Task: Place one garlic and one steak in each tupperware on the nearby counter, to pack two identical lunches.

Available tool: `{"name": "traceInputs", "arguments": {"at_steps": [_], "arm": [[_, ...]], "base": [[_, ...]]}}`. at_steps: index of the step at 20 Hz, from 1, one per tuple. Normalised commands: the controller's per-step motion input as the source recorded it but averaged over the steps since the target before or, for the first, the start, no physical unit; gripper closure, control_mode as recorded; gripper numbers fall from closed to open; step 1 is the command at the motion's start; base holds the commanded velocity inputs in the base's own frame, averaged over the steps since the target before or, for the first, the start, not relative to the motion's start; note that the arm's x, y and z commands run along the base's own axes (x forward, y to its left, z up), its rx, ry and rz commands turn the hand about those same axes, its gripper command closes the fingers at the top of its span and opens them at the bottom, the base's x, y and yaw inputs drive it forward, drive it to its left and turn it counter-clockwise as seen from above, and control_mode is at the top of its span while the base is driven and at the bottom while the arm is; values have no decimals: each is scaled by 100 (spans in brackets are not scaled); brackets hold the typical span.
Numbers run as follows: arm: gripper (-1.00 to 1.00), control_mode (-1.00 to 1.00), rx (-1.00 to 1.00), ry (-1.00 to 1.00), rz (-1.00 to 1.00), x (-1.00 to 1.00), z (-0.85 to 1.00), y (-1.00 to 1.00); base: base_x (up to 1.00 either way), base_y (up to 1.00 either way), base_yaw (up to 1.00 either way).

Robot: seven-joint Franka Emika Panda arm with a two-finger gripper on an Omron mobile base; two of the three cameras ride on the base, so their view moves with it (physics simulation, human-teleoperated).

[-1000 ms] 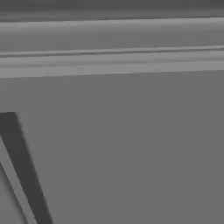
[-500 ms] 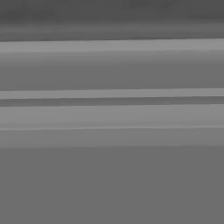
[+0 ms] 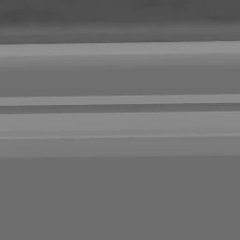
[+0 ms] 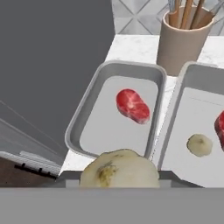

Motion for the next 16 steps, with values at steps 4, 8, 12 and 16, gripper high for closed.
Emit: {"name": "traceInputs", "arguments": {"at_steps": [4, 8, 12, 16], "arm": [[100, -100, -2, 18, 18, 28, -66, 34], [100, -100, -5, 14, 12, 33, -72, 47], [100, -100, 0, 6, 14, 42, -54, 4], [100, -100, 0, 4, 14, 39, -54, 0]], "base": [[0, 0, 0], [0, 0, 0], [0, 0, 0], [0, 0, 0]]}}
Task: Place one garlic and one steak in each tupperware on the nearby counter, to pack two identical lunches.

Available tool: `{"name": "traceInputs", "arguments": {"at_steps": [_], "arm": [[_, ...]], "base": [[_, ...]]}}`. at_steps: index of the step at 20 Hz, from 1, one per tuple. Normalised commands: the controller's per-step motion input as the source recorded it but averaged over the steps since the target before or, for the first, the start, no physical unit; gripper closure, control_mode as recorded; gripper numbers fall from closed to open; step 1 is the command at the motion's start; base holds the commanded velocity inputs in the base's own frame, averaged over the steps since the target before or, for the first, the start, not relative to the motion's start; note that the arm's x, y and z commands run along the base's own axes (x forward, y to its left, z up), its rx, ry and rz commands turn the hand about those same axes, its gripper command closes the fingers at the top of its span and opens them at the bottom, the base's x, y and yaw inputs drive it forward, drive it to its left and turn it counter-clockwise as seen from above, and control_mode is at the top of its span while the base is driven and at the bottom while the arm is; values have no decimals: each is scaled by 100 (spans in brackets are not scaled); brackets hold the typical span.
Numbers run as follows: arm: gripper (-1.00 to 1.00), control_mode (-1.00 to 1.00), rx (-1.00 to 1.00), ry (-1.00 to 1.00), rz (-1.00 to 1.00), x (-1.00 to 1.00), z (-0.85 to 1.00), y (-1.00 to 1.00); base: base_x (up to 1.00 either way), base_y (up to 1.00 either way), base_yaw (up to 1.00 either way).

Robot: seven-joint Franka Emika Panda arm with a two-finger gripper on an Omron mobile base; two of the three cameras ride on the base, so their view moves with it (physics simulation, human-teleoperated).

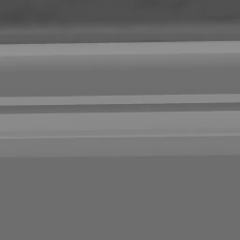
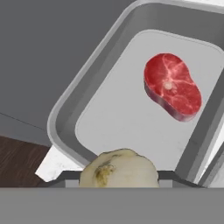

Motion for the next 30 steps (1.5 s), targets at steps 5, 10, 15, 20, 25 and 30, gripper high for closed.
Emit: {"name": "traceInputs", "arguments": {"at_steps": [5, 10, 15, 20, 25, 30], "arm": [[100, -100, -2, 3, 6, 18, -36, 8], [100, -100, 0, 5, 5, 22, -30, 0], [100, -100, -2, 0, 5, 31, -45, 7], [100, -100, -1, 0, 3, 39, -33, 8], [-100, -100, 0, 0, 1, 6, -11, -3], [-100, -100, 0, 0, 0, -8, 0, -4]], "base": [[0, 0, 0], [0, 0, 0], [0, 0, 0], [0, 0, 0], [0, 0, 0], [0, 0, 0]]}}
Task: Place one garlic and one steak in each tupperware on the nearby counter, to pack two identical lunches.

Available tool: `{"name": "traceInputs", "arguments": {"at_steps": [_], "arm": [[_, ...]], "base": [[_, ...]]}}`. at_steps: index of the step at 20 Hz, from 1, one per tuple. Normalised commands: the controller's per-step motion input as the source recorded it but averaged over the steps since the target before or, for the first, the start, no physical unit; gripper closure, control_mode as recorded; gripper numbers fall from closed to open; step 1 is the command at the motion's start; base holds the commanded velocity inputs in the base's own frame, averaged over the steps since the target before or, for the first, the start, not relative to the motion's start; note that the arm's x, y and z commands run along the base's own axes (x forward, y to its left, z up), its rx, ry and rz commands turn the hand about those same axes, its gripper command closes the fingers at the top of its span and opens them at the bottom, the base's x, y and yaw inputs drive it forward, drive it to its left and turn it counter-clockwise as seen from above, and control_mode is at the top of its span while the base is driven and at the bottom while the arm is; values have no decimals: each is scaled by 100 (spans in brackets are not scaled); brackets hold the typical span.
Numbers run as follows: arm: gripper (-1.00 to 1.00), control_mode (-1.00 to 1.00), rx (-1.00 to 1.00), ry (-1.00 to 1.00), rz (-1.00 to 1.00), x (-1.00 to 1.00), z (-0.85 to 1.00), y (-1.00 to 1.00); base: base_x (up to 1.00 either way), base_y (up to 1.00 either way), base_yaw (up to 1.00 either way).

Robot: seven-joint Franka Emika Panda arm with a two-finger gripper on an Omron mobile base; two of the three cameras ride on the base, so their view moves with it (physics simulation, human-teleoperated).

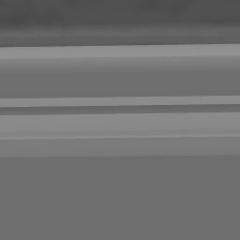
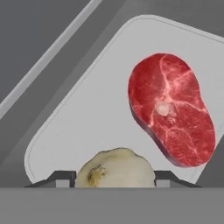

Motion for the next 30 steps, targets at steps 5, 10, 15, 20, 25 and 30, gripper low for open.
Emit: {"name": "traceInputs", "arguments": {"at_steps": [5, 10, 15, 20, 25, 30], "arm": [[-100, -100, 0, -3, 0, -18, 16, 0], [-100, -100, 0, -13, -1, -62, 70, -30], [-100, -100, 0, -11, -7, -51, 49, -61], [-100, -100, 0, -7, -10, -45, 34, -52], [-100, -100, 0, -7, -2, -24, 30, -37], [-100, -100, 0, -7, 0, -11, 17, -29]], "base": [[0, 0, 0], [0, 0, 0], [0, 0, 0], [0, 0, 0], [0, 0, 0], [0, 0, 0]]}}
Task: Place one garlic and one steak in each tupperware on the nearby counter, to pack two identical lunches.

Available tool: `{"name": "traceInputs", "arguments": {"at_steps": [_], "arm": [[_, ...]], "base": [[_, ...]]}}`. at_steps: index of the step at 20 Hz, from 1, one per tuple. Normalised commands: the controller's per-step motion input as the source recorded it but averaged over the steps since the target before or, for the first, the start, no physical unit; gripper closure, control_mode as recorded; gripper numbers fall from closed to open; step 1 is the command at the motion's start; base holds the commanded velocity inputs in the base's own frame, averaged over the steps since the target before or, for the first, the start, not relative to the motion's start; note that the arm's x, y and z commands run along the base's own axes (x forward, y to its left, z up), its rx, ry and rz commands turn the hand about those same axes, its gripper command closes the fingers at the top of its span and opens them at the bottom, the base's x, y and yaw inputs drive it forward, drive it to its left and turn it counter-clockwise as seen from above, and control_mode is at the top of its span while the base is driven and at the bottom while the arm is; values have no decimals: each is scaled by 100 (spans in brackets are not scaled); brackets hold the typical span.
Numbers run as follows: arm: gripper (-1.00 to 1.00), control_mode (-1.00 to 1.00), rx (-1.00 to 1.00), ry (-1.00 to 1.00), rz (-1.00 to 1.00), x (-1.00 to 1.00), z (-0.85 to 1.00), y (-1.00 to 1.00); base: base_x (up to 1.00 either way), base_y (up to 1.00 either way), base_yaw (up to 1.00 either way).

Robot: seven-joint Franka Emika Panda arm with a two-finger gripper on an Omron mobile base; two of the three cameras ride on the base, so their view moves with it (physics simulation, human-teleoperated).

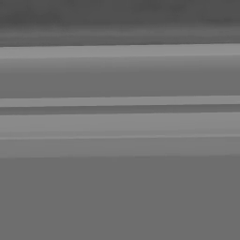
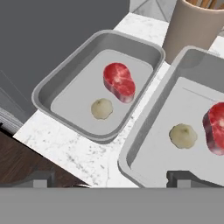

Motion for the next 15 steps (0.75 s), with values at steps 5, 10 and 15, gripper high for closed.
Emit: {"name": "traceInputs", "arguments": {"at_steps": [5, 10, 15], "arm": [[-100, -100, 0, 0, 0, 0, 0, -14], [-100, -100, 0, 0, 0, 0, 0, -21], [-100, -100, 0, 0, 0, -1, 0, -22]], "base": [[0, 0, 0], [0, 0, 0], [0, 0, 0]]}}
